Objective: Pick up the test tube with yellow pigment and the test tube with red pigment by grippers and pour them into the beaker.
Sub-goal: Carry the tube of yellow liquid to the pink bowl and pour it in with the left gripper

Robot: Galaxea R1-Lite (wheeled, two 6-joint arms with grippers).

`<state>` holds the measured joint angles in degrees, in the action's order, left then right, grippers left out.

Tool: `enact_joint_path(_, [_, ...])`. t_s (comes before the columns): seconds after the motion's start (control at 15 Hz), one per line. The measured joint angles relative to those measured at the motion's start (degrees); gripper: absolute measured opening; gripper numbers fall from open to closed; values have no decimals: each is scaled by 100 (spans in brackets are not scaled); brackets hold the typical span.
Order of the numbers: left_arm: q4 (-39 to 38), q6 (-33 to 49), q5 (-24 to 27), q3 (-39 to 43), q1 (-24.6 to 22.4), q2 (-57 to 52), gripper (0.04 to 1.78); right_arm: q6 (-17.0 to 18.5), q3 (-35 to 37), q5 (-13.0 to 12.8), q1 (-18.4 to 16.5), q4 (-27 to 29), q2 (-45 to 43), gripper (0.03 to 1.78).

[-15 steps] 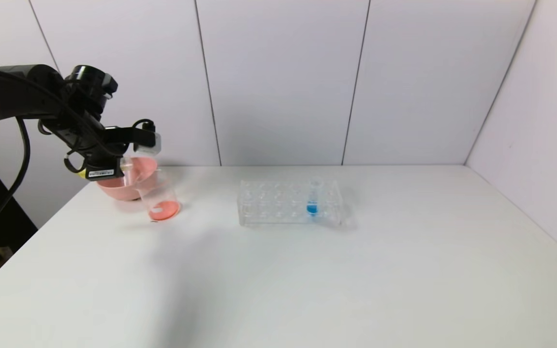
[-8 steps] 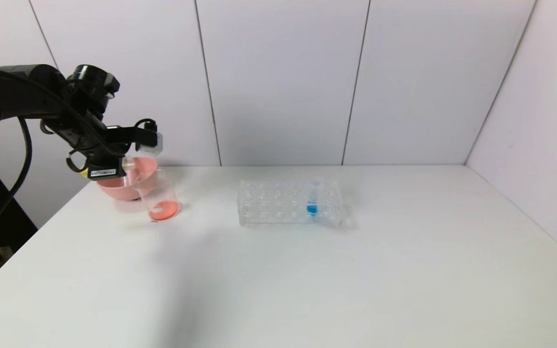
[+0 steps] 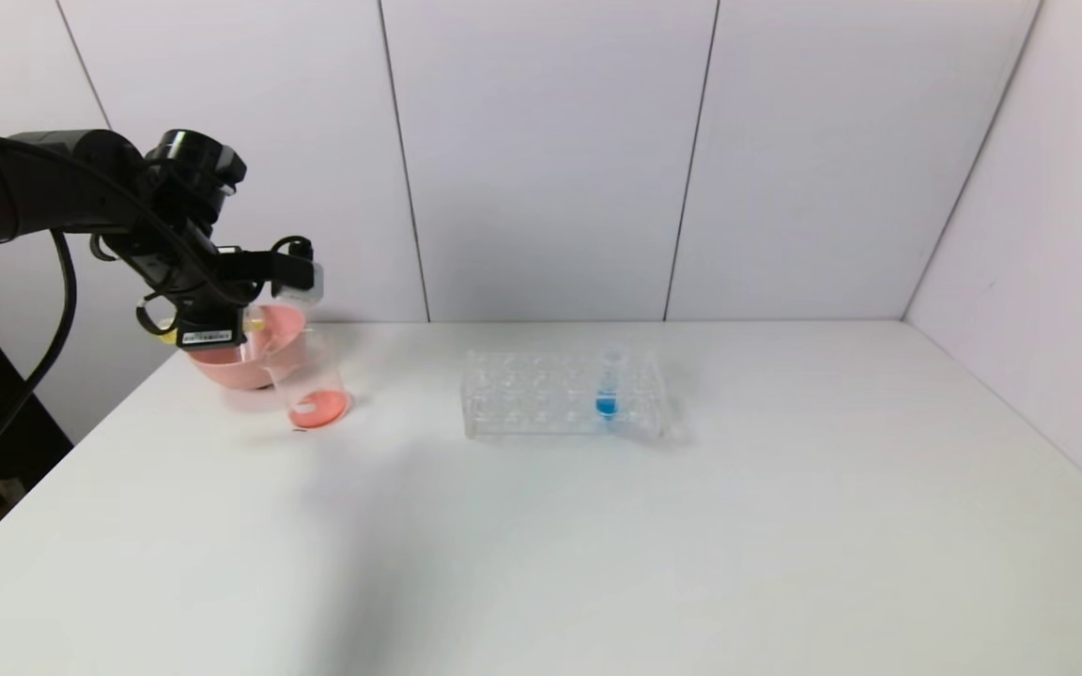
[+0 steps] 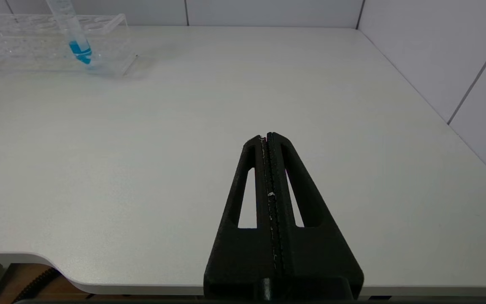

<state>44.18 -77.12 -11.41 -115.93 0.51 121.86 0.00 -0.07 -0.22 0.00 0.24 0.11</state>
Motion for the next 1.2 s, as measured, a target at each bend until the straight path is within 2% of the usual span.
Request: enact_joint_path(1.2, [-28,16,-717,0,191,110,45,0,0,-2,0,2,0,11])
